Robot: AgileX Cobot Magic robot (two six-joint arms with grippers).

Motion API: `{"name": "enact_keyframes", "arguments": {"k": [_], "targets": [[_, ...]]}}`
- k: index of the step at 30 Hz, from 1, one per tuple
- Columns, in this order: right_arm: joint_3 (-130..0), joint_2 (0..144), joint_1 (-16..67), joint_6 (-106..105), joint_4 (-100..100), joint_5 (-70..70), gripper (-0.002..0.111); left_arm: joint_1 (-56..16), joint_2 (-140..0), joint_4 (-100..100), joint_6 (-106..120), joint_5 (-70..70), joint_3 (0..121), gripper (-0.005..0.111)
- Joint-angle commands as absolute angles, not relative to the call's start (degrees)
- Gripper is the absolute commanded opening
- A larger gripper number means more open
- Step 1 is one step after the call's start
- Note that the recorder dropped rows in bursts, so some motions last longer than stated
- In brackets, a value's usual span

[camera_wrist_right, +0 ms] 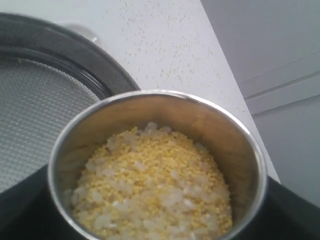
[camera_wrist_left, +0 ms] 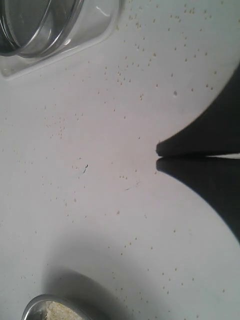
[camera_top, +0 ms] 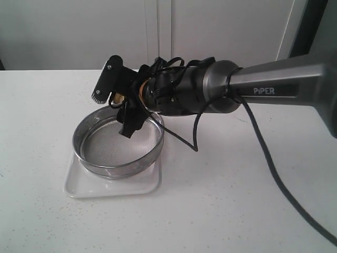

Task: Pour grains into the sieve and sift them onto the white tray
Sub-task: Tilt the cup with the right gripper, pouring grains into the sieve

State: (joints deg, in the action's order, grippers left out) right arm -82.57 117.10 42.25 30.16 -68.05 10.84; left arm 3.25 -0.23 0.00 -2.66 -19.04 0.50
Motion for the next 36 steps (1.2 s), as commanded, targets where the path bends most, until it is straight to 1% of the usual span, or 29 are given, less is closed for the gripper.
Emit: {"name": "enact_keyframes", "arguments": {"k": [1,9,13,21,30,36], "targets": [[-83.98,117.57,42.21,29.56,-72.00,13.16,0.000,3.23,0.00,-0.35,-2.67,-19.52,0.00,0.000],[-83.98,119.45,42.21,29.56,-79.28,18.13,0.000,3.23,0.00,-0.35,-2.67,-19.52,0.00,0.000],[-83.98,119.57,42.31,29.56,-82.00,18.21,0.000,3.23,0.00,-0.35,-2.67,-19.52,0.00,0.000],[-83.98,119.57,44.56,26.84,-87.23,20.72,0.000,3.23,0.00,-0.35,-2.67,-19.52,0.00,0.000],[-83.98,119.57,45.51,22.27,-88.44,25.17,0.000,3.23,0.00,-0.35,-2.67,-19.52,0.00,0.000],[-83.98,119.57,46.10,19.48,-88.44,25.34,0.000,3.23,0.00,-0.35,-2.67,-19.52,0.00,0.000]]}}
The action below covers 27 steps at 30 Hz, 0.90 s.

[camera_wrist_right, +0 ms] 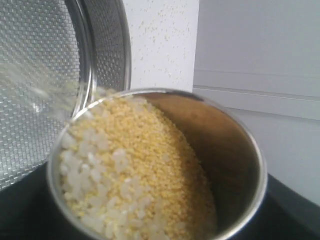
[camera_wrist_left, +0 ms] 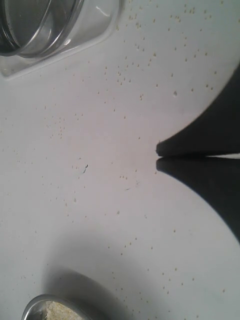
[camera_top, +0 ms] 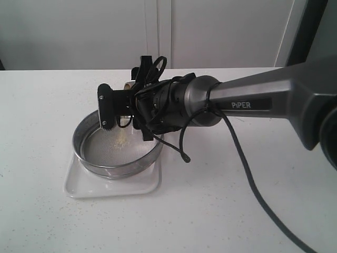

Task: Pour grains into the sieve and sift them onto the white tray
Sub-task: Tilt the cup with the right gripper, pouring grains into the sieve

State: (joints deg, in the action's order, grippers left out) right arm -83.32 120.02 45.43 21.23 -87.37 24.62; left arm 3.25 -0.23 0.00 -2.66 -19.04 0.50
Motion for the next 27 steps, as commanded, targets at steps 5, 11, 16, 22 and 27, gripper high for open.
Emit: {"name": "enact_keyframes", "arguments": {"k": [5,11,16,22,27], "targets": [[-83.98,119.57,46.25,19.12,-88.44,25.43,0.000,3.23,0.00,-0.35,-2.67,-19.52,0.00,0.000],[-83.88,119.57,46.25,17.35,-88.96,25.76,0.000,3.23,0.00,-0.35,-2.67,-19.52,0.00,0.000],[-83.88,119.57,46.25,14.28,-88.96,25.80,0.000,3.23,0.00,-0.35,-2.67,-19.52,0.00,0.000],[-83.88,119.57,46.25,13.88,-88.96,27.39,0.000,3.23,0.00,-0.35,-2.67,-19.52,0.00,0.000],[-83.88,119.57,46.25,13.88,-88.70,29.43,0.000,3.23,0.00,-0.35,-2.67,-19.52,0.00,0.000]]}}
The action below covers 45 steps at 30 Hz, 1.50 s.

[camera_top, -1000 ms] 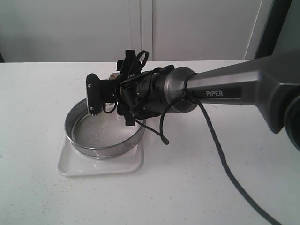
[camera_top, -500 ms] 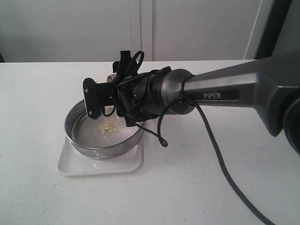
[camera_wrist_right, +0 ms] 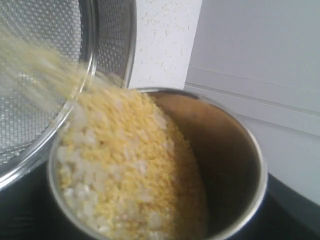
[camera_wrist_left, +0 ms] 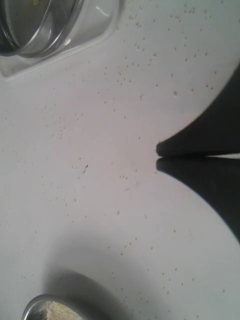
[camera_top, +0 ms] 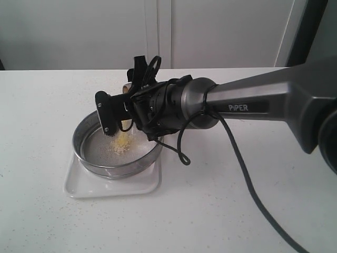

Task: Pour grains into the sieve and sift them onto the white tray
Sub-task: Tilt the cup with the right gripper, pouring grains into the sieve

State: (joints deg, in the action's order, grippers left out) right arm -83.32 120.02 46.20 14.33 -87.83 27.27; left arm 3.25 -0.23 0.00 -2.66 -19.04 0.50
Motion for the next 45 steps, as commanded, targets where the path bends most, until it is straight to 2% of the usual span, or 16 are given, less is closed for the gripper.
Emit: {"name": "enact_keyframes", "arguments": {"k": [1,14,31,45], "targets": [[-83.88,119.57,46.25,13.88,-88.70,29.70,0.000,3.23,0.00,-0.35,-2.67,-19.52,0.00,0.000],[-83.88,119.57,46.25,14.84,-88.38,31.25,0.000,3.23,0.00,-0.35,-2.67,-19.52,0.00,0.000],[-83.88,119.57,46.25,15.20,-88.76,24.19,0.000,3.23,0.00,-0.35,-2.67,-19.52,0.00,0.000],[-83.88,119.57,46.25,13.81,-94.92,24.19,0.000,3.23,0.00,-0.35,-2.67,-19.52,0.00,0.000]]}}
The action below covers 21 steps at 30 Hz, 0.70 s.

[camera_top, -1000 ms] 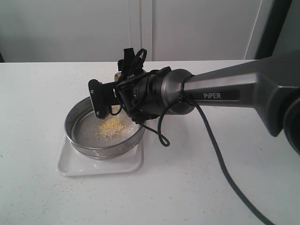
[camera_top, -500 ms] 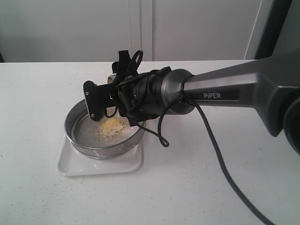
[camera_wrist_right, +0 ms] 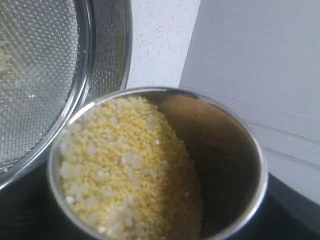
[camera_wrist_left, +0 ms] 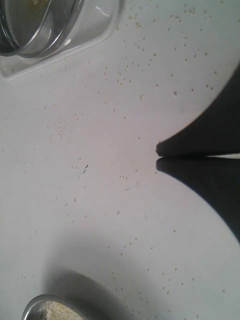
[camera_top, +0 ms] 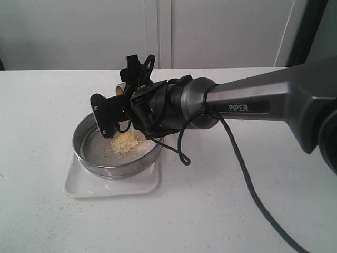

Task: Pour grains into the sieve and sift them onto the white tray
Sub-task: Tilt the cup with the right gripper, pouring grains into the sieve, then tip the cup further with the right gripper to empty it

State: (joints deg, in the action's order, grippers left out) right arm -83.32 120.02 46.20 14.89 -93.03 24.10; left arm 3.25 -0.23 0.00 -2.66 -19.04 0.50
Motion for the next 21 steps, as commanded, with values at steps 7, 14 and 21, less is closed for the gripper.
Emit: {"name": "enact_keyframes", "arguments": {"k": [7,14,21], "targets": [[-83.88,119.57,46.25,8.56,-94.91,24.08,0.000,3.23,0.00,-0.35,-2.67,-19.52,0.00,0.000],[-83.88,119.57,46.25,8.56,-94.91,23.67,0.000,3.23,0.00,-0.35,-2.67,-19.52,0.00,0.000],[-83.88,119.57,46.25,7.45,-94.91,24.24,0.000,3.23,0.00,-0.35,-2.67,-19.52,0.00,0.000]]}}
